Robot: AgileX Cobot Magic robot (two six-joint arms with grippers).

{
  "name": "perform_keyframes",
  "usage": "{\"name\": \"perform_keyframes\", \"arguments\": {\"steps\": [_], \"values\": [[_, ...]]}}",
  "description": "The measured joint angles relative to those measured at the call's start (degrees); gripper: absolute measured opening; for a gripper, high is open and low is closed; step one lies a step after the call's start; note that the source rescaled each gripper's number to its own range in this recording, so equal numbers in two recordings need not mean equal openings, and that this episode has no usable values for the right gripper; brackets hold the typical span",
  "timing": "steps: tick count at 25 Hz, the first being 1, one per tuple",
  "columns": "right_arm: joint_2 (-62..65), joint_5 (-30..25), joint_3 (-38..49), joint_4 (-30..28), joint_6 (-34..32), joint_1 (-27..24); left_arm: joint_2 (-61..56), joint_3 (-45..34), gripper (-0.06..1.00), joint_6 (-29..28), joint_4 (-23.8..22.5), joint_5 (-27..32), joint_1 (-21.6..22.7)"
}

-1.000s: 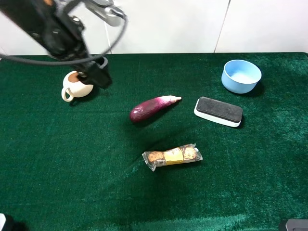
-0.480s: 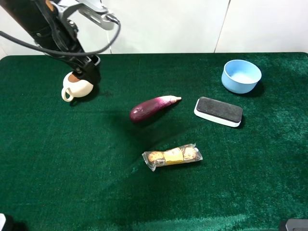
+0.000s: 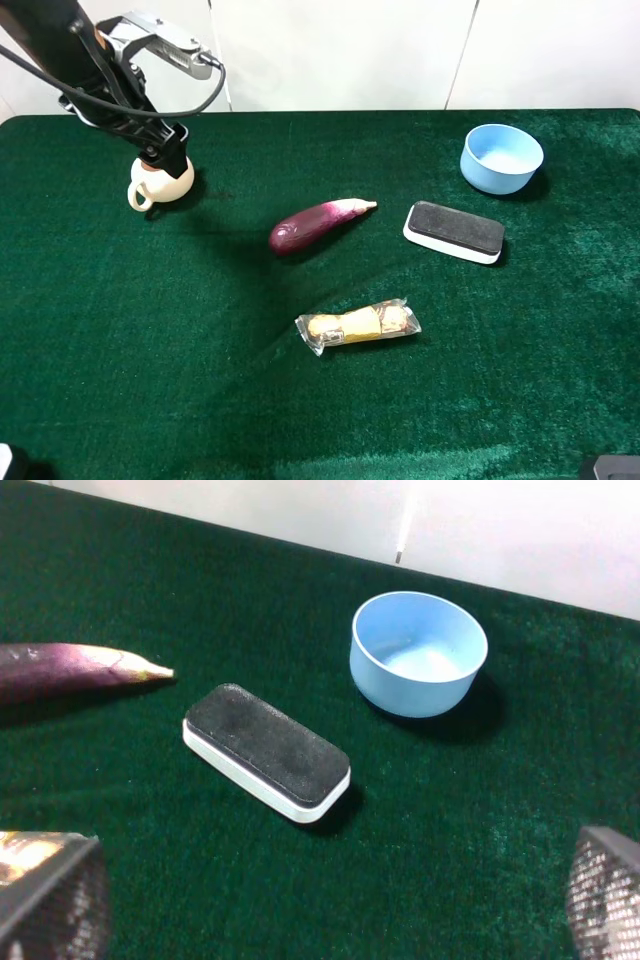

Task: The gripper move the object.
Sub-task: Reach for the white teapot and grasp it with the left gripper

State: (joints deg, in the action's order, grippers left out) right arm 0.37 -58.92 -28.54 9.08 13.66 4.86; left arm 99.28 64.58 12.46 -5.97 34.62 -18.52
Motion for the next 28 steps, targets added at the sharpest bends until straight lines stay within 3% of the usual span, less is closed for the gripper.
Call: {"name": "perform_keyframes", "arguments": {"steps": [13,28], "values": [[0.0,0.0,0.0,0.0,0.0,0.0,9.4,0.31,1.0,0.0,0.0,-9.91,0.59],[0.0,-0.06,0.0,0.0,0.0,0.0,15.96,4.0,0.96,0.0,4.73,-10.86,0.65]]}}
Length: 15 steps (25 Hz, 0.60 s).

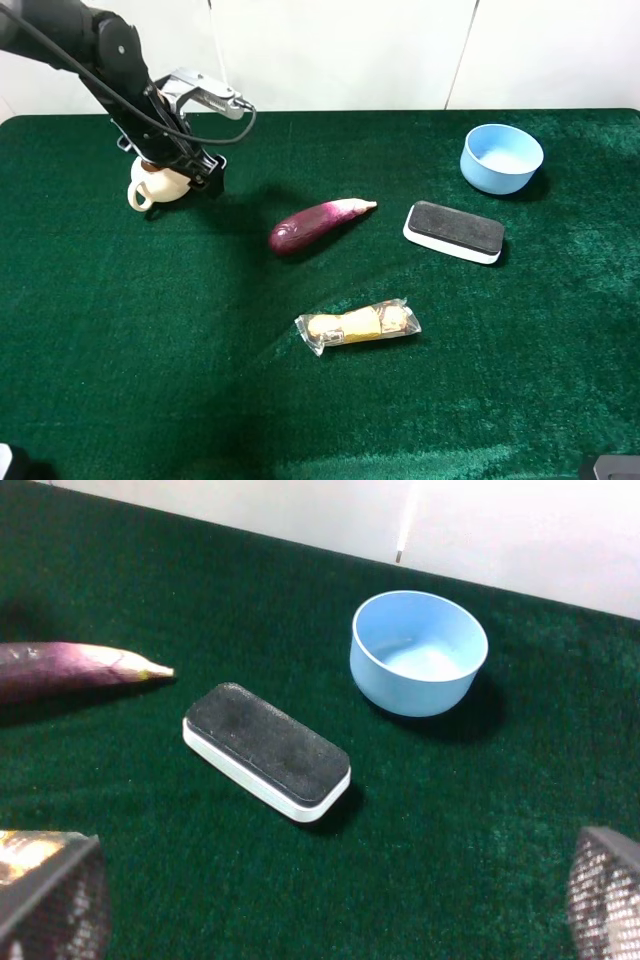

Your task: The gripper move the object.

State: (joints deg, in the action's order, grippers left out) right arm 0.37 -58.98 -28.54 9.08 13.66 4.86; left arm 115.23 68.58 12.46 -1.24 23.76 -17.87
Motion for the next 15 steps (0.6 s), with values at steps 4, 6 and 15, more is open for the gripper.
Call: {"name": "perform_keyframes", "arguments": {"steps": [4,6,15], "values": [[0.0,0.0,0.0,0.0,0.0,0.0,0.43,0.0,0.75,0.0,0.31,0.0,0.0],[0.0,0.0,0.0,0.0,0.0,0.0,0.43,0.0,0.6,-0.02,0.31,-0.05,0.0],[0.0,0.0,0.0,0.0,0.0,0.0,0.53,0.0,0.04,-0.02,0.08,-0.05,0.0]]}}
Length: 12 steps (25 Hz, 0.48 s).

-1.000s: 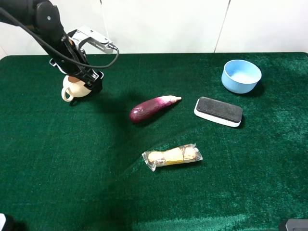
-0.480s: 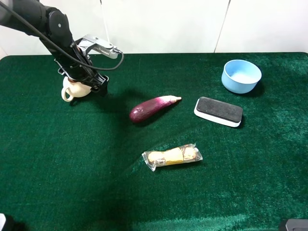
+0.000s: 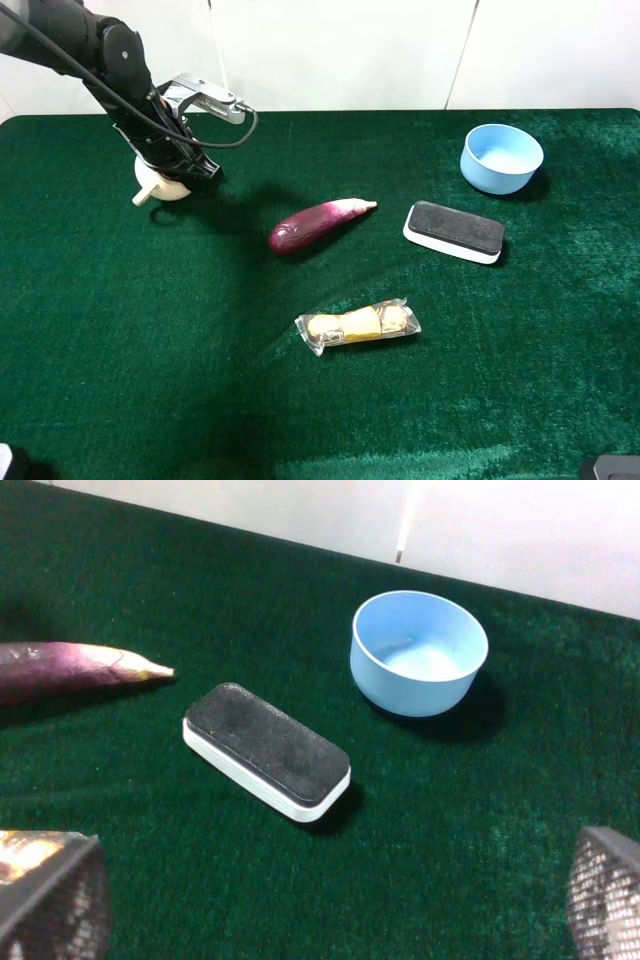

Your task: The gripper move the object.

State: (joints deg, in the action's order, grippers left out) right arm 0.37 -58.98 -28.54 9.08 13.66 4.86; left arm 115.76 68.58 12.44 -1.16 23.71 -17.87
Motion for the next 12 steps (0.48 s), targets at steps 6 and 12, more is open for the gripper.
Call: {"name": "perform_keyframes", "arguments": {"steps": [6,12], "values": [[0.0,0.0,0.0,0.0,0.0,0.0,0.0,0.0,0.0,0.0,0.0,0.0,0.0],[0.0,0.05,0.0,0.0,0.0,0.0,0.0,1.44,0.0,0.0,0.0,2.3,0.0]]}}
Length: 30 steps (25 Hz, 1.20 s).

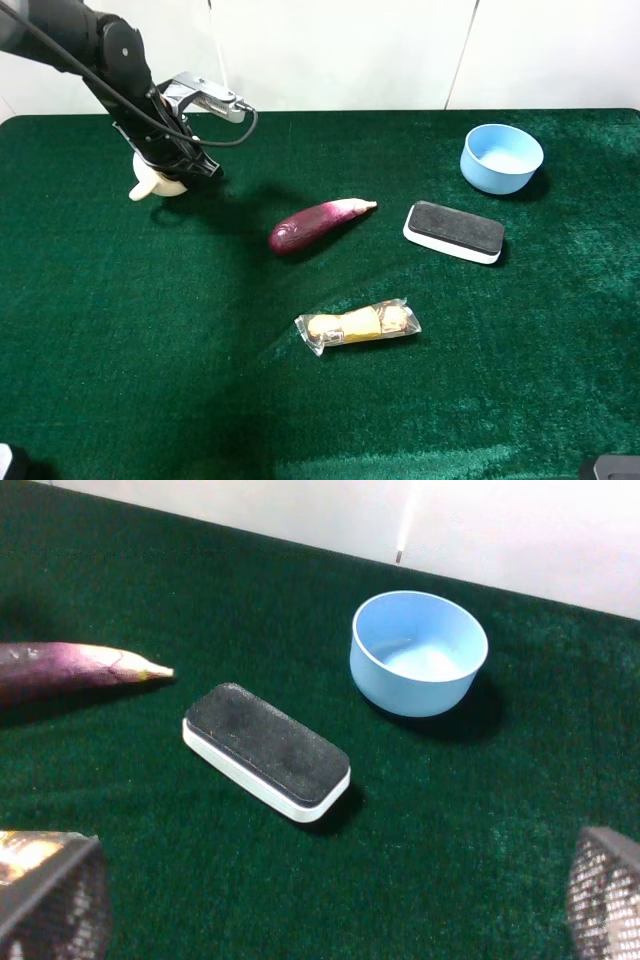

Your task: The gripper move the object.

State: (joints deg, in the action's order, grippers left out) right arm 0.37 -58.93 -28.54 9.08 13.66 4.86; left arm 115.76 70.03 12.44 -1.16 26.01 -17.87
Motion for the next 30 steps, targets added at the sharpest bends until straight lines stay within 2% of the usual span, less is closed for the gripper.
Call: {"name": "perform_keyframes", "arguments": {"steps": [7,15,25,30], "values": [[0.0,0.0,0.0,0.0,0.0,0.0,-0.59,7.7,0.0,-0.04,-0.13,6.47,-2.08],[0.0,0.0,0.0,0.0,0.0,0.0,0.63,19.6,0.0,-0.04,0.43,8.38,-7.5],[0.0,0.0,0.0,0.0,0.0,0.0,11.15,38.9,0.0,-0.04,2.77,12.73,-16.25],[0.0,-0.07,0.0,0.0,0.0,0.0,17.38,47.55,0.0,0.98,5.82,12.96,-19.94]]}}
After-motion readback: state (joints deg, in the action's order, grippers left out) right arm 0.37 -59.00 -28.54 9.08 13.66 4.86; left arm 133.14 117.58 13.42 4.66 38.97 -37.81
